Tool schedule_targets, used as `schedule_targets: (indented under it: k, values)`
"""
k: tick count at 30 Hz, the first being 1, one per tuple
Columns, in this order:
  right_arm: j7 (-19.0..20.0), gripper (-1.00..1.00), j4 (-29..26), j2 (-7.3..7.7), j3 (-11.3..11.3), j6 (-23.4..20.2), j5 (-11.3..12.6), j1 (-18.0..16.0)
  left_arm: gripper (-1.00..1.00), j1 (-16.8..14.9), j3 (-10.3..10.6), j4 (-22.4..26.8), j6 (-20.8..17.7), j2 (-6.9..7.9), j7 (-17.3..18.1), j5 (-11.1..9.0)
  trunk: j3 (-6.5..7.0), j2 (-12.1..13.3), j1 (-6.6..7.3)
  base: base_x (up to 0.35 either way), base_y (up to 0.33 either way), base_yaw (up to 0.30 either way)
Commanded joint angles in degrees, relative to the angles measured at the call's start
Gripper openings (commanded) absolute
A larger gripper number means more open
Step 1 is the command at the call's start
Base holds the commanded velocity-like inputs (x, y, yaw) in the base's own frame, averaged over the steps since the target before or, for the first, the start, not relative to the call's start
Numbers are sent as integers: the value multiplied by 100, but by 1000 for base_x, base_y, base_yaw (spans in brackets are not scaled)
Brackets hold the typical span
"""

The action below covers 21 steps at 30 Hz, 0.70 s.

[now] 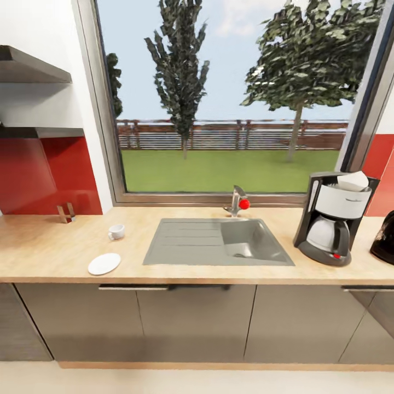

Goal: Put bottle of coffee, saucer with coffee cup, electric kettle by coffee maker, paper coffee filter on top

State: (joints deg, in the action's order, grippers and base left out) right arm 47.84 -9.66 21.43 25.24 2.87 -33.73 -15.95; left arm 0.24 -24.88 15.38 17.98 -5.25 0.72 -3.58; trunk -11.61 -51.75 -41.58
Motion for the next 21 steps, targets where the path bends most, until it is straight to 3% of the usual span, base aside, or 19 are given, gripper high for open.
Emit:
schedule_targets:
  k: [1, 7, 10, 15, 21]
  values:
    - [21, 100, -1, -3, 42, 30, -61, -5, 100, 2, 3, 9, 4, -2, 8, -37, -7, -5, -2, 116, 239, 90]
    - [20, 100, -1, -21, 42, 30, -63, -5, 100, 2, 1, 9, 4, -2, 8, -37, -7, -5, -2, 128, 261, 65]
    - [-43, 100, -1, -24, 42, 30, -63, -5, 100, 2, 1, 9, 4, -2, 8, -37, -7, -5, -2, 134, 280, 237]
    - [-489, 100, -1, -105, 34, 30, -53, -5, 100, 2, 1, 9, 4, -1, 8, -37, -7, -5, -2, 65, 296, 260]
    - [-545, 100, -1, -124, 33, 30, -54, -5, 100, 2, 1, 9, 4, 2, 8, -37, -7, -5, -2, 8, 306, 268]
